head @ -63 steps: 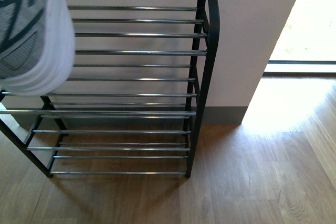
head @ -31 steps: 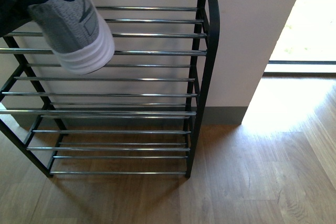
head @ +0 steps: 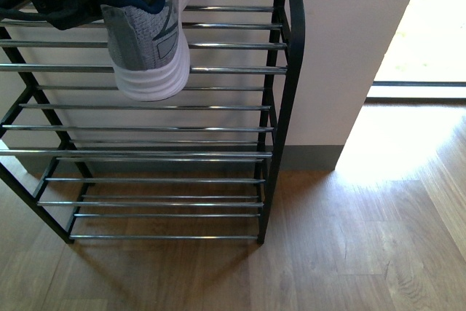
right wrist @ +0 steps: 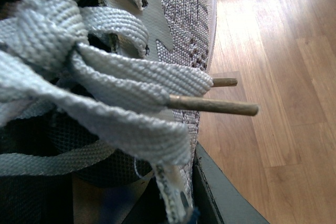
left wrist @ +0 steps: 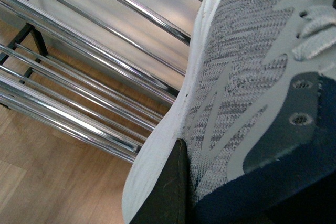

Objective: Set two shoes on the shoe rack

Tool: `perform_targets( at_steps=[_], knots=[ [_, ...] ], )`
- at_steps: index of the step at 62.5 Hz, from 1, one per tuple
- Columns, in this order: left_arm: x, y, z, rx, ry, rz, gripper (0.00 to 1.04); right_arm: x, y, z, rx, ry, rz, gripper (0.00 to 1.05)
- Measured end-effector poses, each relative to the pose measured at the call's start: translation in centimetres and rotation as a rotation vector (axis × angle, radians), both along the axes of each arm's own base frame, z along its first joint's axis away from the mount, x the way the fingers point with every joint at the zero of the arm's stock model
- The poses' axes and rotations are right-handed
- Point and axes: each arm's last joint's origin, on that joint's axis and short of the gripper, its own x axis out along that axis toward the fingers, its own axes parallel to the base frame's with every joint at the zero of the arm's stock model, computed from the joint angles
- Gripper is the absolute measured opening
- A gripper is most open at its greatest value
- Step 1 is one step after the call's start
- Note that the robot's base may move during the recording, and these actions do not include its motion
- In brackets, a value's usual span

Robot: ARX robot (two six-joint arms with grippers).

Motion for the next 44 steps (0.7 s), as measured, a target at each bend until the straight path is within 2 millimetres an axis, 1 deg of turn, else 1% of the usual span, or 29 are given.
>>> perform_targets(
  at_steps=[29, 41, 42, 44],
  knots=[
    [2.6, -0.2, -0.6, -0.025, 0.029, -0.014, 0.02, 0.0, 0.0, 0.0, 0.0, 0.001, -0.001, 0.03],
    [3.1, -0.2, -0.6, -0.027, 0.033, -0.01, 0.02, 0.0, 0.0, 0.0, 0.0, 0.0, 0.0, 0.03],
    [3.1, -0.2, -0.6, -0.027, 0.033, -0.009, 0.02, 0.0, 0.0, 0.0, 0.0, 0.0, 0.0, 0.03],
    [3.1, -0.2, -0.6, -0.028, 0.032, -0.009, 0.08, 0.0, 0.0, 0.0, 0.0, 0.0, 0.0, 0.03]
  ],
)
